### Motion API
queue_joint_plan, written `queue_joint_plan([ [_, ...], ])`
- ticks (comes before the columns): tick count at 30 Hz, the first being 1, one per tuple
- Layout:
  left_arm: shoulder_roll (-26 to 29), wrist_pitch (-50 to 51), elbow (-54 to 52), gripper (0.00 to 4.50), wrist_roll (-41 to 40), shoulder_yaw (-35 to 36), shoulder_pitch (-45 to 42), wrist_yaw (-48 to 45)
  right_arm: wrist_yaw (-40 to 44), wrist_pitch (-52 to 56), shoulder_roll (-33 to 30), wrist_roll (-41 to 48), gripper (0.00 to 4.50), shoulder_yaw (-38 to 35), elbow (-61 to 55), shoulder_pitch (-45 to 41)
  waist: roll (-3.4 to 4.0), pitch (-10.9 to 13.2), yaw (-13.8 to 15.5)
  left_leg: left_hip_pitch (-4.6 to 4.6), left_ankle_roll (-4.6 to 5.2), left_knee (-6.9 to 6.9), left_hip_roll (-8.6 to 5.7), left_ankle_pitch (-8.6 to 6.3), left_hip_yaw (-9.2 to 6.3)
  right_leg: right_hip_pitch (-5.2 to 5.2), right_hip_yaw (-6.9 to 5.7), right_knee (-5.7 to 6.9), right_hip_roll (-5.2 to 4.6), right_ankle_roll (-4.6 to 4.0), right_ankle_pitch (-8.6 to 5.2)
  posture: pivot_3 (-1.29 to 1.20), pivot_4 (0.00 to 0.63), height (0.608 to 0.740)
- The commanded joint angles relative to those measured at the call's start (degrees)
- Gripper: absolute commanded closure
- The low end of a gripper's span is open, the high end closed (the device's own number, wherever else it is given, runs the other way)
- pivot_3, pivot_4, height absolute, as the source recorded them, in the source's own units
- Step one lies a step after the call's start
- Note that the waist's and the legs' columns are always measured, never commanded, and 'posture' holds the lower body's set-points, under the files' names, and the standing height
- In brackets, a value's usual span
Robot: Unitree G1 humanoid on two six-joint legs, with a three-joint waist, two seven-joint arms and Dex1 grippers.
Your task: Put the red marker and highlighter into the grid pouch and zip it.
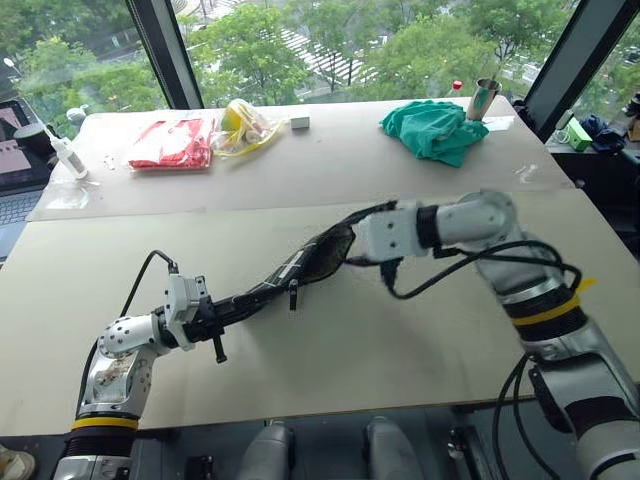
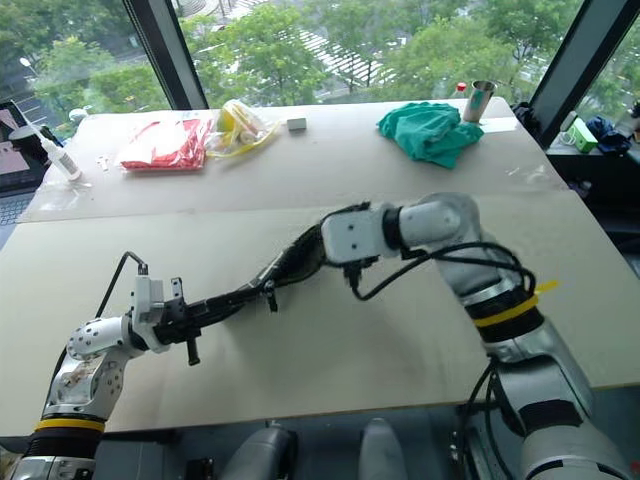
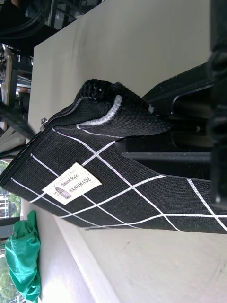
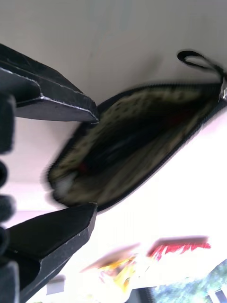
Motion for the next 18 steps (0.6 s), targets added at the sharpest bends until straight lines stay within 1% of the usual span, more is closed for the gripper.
queue_joint_plan([
  [1,0.3,-1.3,-1.0,4.50,-0.7,1.2,0.3,-0.2,10.2,19.0,-7.6,17.4,1.53,-7.8,-10.3,6.5,0.00,0.0,0.4,-0.01,0.13,0.00,0.00,-0.08,-0.02,0.00,-0.02,-0.01,0.00,0.00,0.00,0.00,0.150,0.740],
  [3,0.4,-1.5,-0.8,4.50,-0.7,1.3,0.4,-0.2,11.0,25.0,-10.2,22.4,1.53,-9.6,-14.3,12.2,-0.03,0.0,0.8,-0.05,0.24,0.00,0.02,-0.14,-0.14,0.10,-0.12,-0.17,0.00,0.00,0.00,0.00,0.150,0.740],
  [4,0.5,-1.6,-0.8,4.50,-0.7,1.4,0.4,-0.3,9.3,28.6,-10.3,23.9,1.53,-10.0,-15.7,14.3,-0.03,0.0,0.8,-0.01,0.30,0.01,0.02,-0.18,-0.10,0.16,-0.10,-0.21,0.00,0.00,0.00,0.00,0.150,0.740],
  [6,0.5,-1.7,-0.7,4.50,-0.7,1.5,0.5,-0.4,4.5,36.6,-8.5,27.1,1.53,-9.9,-18.5,19.2,-0.03,0.0,0.4,-0.02,0.31,0.03,0.00,-0.19,0.05,0.11,0.01,-0.23,-0.01,0.00,0.00,0.00,0.150,0.740],
  [8,0.5,-1.7,-0.8,4.50,-0.7,1.6,0.6,-0.4,-0.1,41.6,-6.2,28.6,1.53,-9.6,-19.9,21.9,-0.03,0.0,0.2,0.05,0.30,0.04,0.04,-0.18,0.03,0.13,0.01,-0.12,0.00,-0.01,0.00,0.00,0.150,0.740],
  [11,0.7,-1.5,-1.0,4.50,-0.8,1.6,0.7,-0.5,-10.1,47.6,1.1,28.0,1.53,-7.8,-20.0,23.9,-0.04,0.0,0.2,0.04,0.29,0.08,0.00,-0.17,0.05,0.06,0.04,0.00,-0.02,0.00,0.00,0.00,0.150,0.740],
  [15,0.8,-1.3,-0.9,4.50,-0.8,1.7,0.6,-0.7,-18.3,57.9,10.4,31.0,1.53,-6.7,-21.0,22.8,-0.03,0.0,0.2,0.00,0.26,0.09,-0.02,-0.15,0.02,-0.01,0.05,0.06,-0.03,0.00,0.00,0.00,0.150,0.740],
  [17,0.8,-1.3,-0.8,4.50,-0.8,1.6,0.3,-0.7,-23.3,58.2,15.8,29.8,1.53,-4.5,-21.0,21.3,-0.03,0.0,0.2,-0.01,0.25,0.11,-0.02,-0.15,0.00,0.00,0.04,0.05,-0.04,-0.01,0.00,0.00,0.150,0.740],
  [18,0.8,-1.2,-0.7,4.50,-0.8,1.5,0.1,-0.7,-24.3,59.4,18.2,30.8,1.53,-4.1,-21.3,20.2,-0.03,0.0,0.2,-0.01,0.24,0.11,-0.03,-0.15,-0.01,-0.01,0.04,0.05,-0.04,-0.01,0.00,0.00,0.150,0.740],
])
